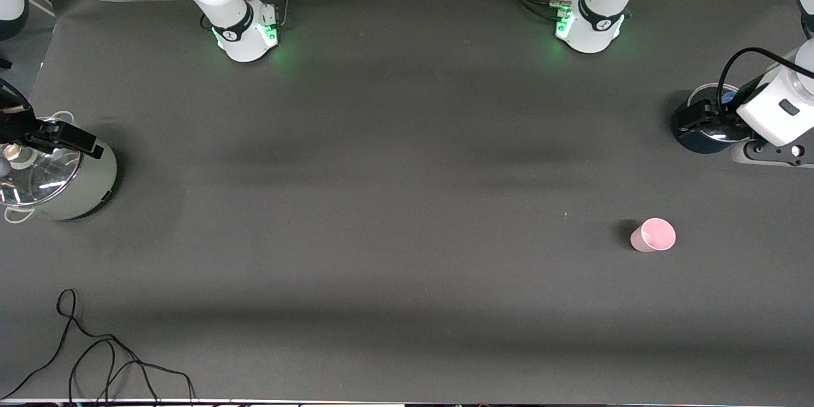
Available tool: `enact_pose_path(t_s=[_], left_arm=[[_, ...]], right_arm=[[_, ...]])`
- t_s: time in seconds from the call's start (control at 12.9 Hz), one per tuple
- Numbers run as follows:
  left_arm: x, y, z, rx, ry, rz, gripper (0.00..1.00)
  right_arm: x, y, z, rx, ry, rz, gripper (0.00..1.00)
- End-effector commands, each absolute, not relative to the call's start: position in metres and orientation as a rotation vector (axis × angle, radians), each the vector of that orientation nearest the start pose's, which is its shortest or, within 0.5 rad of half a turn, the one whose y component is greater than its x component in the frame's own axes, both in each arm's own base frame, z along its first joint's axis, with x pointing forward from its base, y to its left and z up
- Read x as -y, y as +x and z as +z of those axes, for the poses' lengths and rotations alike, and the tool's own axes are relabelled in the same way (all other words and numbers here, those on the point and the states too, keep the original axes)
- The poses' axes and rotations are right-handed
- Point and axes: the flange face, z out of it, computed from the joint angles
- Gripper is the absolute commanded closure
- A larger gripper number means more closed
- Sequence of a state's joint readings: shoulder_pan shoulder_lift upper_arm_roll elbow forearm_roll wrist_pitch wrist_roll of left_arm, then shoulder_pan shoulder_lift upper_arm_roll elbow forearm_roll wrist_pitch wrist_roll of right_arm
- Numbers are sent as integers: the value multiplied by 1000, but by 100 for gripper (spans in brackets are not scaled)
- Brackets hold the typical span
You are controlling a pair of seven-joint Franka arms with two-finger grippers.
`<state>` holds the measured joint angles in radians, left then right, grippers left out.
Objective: Transfer pink cup from left to right arm
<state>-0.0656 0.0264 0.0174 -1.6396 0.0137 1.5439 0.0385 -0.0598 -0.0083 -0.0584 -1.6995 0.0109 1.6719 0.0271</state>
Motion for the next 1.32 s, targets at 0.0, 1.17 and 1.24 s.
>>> enact_pose_path(t_s=[0.0, 1.17, 1.24], left_arm=[[26, 554, 579, -130, -3117, 187, 0], [22, 551, 570, -85, -3165, 295, 0], [21, 551, 570, -75, -3164, 302, 0]], right_arm=[[67, 558, 582, -231, -3139, 20, 0], [65, 560, 584, -226, -3140, 12, 0], [66, 560, 583, -228, -3140, 15, 0]])
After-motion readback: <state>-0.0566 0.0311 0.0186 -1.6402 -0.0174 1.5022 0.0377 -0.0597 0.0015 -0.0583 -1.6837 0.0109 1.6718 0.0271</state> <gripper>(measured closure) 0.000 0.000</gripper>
